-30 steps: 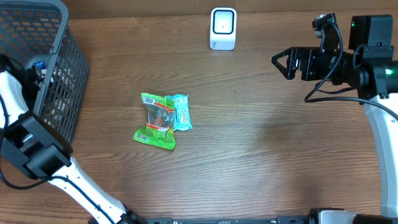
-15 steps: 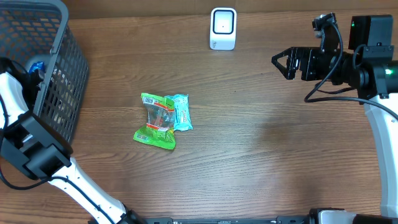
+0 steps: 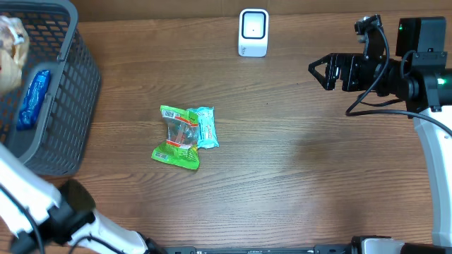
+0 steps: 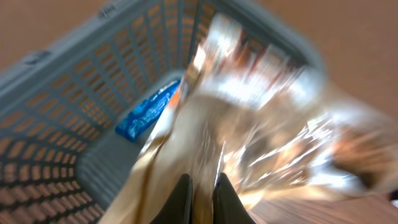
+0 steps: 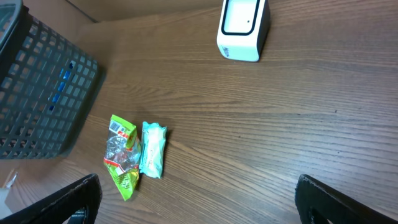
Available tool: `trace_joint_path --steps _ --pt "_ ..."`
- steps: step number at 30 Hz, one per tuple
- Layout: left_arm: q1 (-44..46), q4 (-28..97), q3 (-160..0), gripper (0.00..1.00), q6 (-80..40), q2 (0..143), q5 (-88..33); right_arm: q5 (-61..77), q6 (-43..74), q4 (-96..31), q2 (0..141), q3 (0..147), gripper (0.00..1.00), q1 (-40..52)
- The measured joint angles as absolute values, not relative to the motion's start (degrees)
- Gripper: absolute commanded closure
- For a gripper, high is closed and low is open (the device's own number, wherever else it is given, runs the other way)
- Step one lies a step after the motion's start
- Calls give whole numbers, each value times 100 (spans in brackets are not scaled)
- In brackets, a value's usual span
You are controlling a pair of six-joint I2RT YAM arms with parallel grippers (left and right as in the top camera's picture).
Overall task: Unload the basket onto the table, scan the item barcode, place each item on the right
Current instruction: 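Place the clear dried mushroom bag on the table near the others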
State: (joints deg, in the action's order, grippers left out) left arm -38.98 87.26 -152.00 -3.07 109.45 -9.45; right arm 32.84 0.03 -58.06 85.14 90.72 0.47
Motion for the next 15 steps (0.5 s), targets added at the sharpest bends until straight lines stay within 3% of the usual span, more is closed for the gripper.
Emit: trace_joint_path --steps 6,15 --pt "-3640 9629 -15235 96 -438 10366 -1138 3284 3 -5808 8514 9072 0 47" --pt "-1516 9452 -13904 96 -504 10440 -1037 3286 1 -5835 8514 9072 0 47"
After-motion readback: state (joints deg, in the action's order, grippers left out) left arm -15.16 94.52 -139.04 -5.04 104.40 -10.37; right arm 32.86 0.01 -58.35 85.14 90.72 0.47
